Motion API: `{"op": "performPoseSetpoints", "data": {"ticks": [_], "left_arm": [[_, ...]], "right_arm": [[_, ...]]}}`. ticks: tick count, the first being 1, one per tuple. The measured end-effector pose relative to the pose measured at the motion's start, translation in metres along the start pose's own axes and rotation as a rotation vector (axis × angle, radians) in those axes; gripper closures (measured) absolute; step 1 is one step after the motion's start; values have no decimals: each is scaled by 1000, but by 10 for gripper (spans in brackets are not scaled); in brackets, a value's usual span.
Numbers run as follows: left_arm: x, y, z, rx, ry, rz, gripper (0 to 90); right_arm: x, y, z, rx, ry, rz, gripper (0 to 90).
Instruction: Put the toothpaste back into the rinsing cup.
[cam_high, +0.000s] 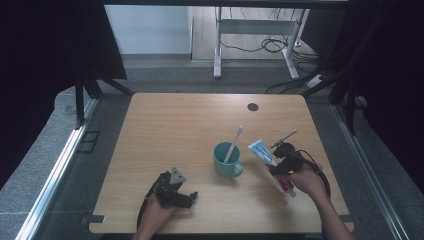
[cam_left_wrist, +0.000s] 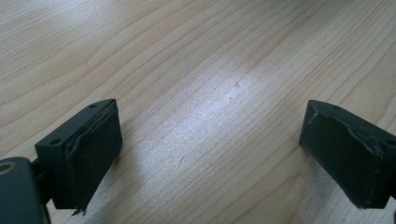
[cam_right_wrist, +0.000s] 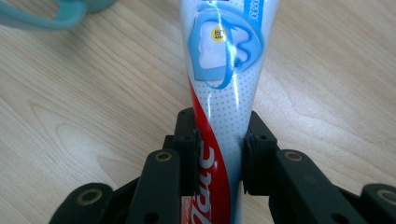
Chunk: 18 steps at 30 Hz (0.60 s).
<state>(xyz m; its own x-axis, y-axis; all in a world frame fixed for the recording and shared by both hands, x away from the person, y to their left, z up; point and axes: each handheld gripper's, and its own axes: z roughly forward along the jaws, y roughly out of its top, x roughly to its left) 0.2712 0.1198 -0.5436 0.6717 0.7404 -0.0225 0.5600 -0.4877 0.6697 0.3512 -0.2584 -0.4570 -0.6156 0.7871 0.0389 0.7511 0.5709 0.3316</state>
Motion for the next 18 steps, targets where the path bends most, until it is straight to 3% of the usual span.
{"op": "performPoseSetpoints", "data": {"ticks": [18], "left_arm": [[0, 0, 0, -1, 0, -3, 57]], "right_arm": [[0, -12, -22, -195, 11, -8, 711]]}}
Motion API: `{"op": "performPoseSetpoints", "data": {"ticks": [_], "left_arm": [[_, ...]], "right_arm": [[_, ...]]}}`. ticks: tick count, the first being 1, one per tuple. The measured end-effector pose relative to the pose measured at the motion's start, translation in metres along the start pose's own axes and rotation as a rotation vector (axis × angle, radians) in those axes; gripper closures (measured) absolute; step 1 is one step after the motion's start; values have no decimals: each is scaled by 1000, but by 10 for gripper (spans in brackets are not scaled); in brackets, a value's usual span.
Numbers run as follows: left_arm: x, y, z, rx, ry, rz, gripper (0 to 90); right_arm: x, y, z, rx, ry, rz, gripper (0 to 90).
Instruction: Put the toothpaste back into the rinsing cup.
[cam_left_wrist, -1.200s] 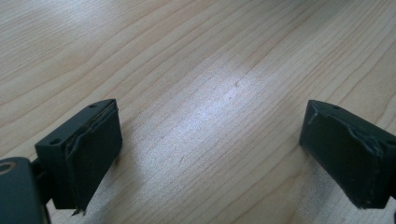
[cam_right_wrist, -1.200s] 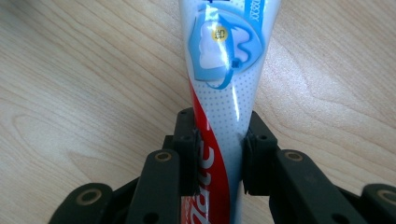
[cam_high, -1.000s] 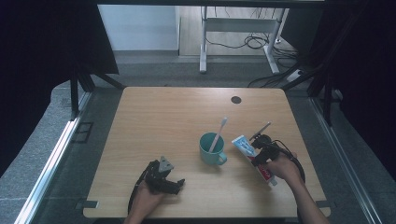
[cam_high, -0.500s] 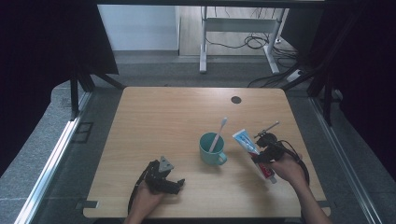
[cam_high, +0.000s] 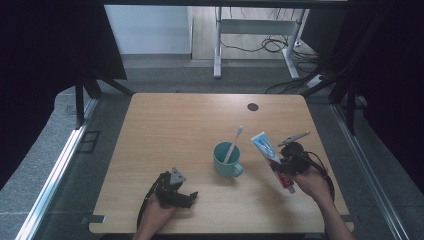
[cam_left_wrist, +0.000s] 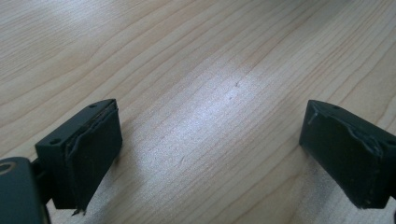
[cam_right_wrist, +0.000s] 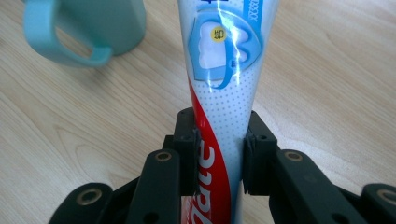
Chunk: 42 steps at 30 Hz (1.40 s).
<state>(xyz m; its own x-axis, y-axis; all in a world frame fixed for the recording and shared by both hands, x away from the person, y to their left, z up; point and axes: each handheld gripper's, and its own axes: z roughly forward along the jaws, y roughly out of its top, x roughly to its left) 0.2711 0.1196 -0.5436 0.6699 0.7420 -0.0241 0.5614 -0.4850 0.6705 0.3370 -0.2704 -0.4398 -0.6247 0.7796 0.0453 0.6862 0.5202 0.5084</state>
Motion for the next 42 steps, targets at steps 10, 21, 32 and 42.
{"op": "performPoseSetpoints", "data": {"ticks": [10, 21, 32, 42], "left_arm": [[0, 0, 0, -1, 0, 0, 57], [0, 0, 0, 1, 0, 7, 57], [0, 0, 0, -1, 0, 1, 57], [0, 0, 0, 0, 0, 2, 58]], "right_arm": [[3, 0, -15, -128, 13, -5, 713], [7, 3, -20, -209, 22, -13, 714], [13, 5, -30, -300, 50, -21, 716], [21, 13, -35, -358, 75, -38, 716]]}}
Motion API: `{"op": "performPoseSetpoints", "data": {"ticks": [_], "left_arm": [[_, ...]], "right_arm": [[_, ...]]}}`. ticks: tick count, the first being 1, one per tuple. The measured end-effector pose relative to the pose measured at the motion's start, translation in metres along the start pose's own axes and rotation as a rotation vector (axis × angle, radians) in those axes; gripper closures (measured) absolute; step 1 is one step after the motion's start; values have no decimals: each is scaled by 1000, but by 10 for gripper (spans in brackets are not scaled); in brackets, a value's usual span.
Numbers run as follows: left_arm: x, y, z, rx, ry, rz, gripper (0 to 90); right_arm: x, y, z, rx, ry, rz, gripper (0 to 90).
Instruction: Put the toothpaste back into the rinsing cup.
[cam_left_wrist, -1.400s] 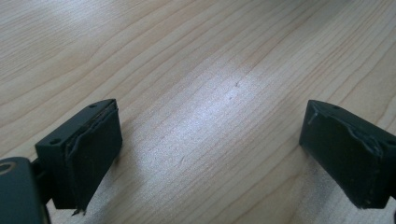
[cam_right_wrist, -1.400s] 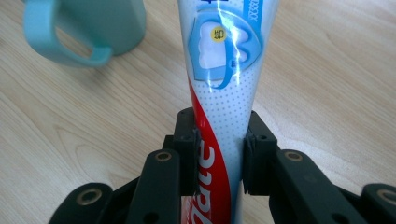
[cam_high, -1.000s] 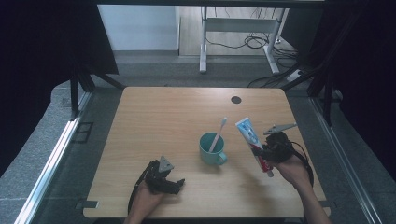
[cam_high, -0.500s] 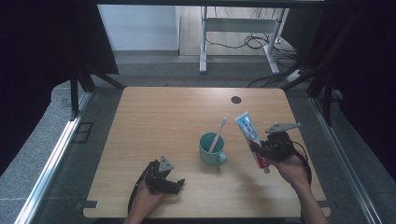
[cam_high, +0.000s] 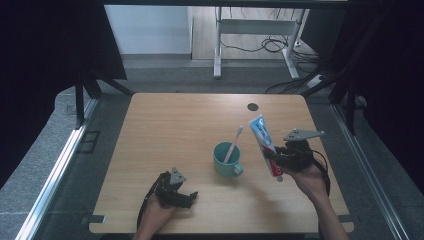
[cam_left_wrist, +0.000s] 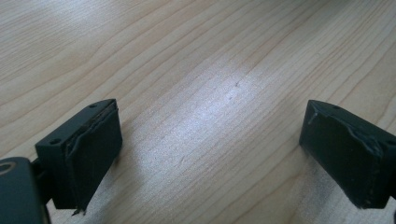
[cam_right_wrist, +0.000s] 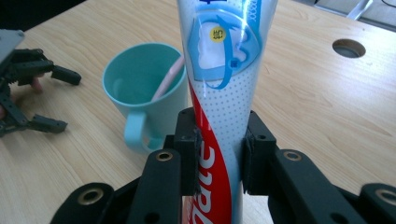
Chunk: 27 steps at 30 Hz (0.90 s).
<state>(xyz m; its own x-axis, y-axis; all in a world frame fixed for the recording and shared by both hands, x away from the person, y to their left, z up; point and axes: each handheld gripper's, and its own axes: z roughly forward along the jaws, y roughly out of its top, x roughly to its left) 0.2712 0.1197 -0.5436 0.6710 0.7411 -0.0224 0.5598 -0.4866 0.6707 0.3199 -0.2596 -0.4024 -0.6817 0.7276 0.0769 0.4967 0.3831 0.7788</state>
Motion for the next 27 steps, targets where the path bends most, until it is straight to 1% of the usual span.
{"op": "performPoseSetpoints", "data": {"ticks": [5, 12, 17, 27], "left_arm": [[0, 0, 0, 1, 0, 0, 57], [0, 0, 0, 2, -1, 0, 58], [0, 0, 0, 2, -1, 0, 58], [0, 0, 0, -1, 0, -1, 58]], "right_arm": [[5, 5, 1, -27, 14, -6, 716], [14, 15, 5, -48, 26, -27, 717], [19, 21, 9, -56, 40, -36, 716], [25, 32, 16, -68, 48, -49, 717]]}}
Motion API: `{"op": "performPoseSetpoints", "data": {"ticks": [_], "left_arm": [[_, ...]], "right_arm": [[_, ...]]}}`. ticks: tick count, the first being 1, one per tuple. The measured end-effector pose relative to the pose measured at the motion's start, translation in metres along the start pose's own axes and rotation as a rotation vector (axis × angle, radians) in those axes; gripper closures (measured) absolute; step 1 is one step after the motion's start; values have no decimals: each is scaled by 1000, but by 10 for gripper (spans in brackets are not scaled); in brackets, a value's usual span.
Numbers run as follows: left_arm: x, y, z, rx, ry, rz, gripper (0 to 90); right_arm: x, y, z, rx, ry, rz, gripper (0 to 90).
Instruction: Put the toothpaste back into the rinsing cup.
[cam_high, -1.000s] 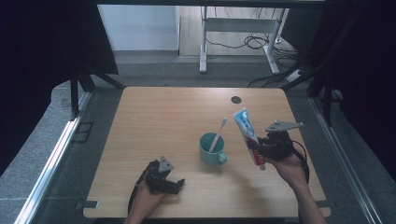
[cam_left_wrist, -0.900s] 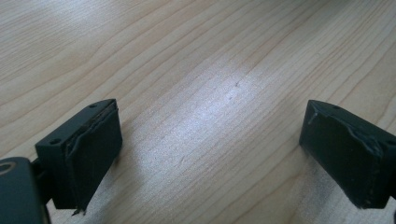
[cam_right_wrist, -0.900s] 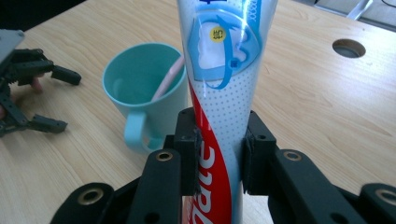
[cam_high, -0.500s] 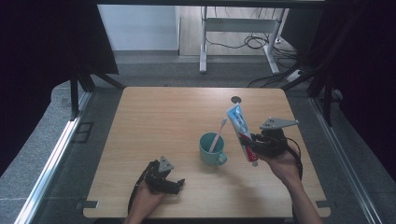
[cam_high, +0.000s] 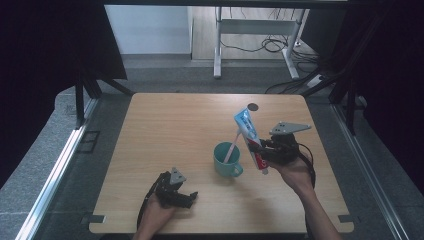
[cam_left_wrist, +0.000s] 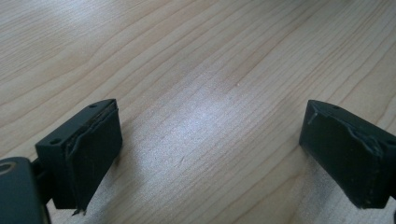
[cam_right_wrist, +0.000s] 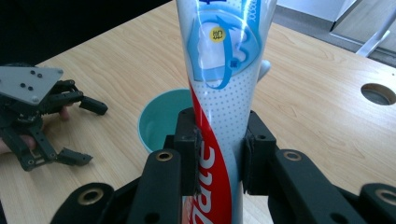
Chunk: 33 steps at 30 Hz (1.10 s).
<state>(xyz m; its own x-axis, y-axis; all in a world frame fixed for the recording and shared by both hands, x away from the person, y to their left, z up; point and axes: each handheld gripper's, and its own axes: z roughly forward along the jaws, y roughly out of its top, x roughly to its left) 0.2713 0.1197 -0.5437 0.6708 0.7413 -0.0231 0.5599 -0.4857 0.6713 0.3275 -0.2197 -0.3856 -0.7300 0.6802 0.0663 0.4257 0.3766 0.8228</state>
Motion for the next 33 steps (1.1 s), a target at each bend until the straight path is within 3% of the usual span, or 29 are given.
{"op": "performPoseSetpoints", "data": {"ticks": [33], "left_arm": [[0, 0, 0, 1, 0, 1, 58]], "right_arm": [[15, 31, 38, -19, 22, -29, 718]]}}
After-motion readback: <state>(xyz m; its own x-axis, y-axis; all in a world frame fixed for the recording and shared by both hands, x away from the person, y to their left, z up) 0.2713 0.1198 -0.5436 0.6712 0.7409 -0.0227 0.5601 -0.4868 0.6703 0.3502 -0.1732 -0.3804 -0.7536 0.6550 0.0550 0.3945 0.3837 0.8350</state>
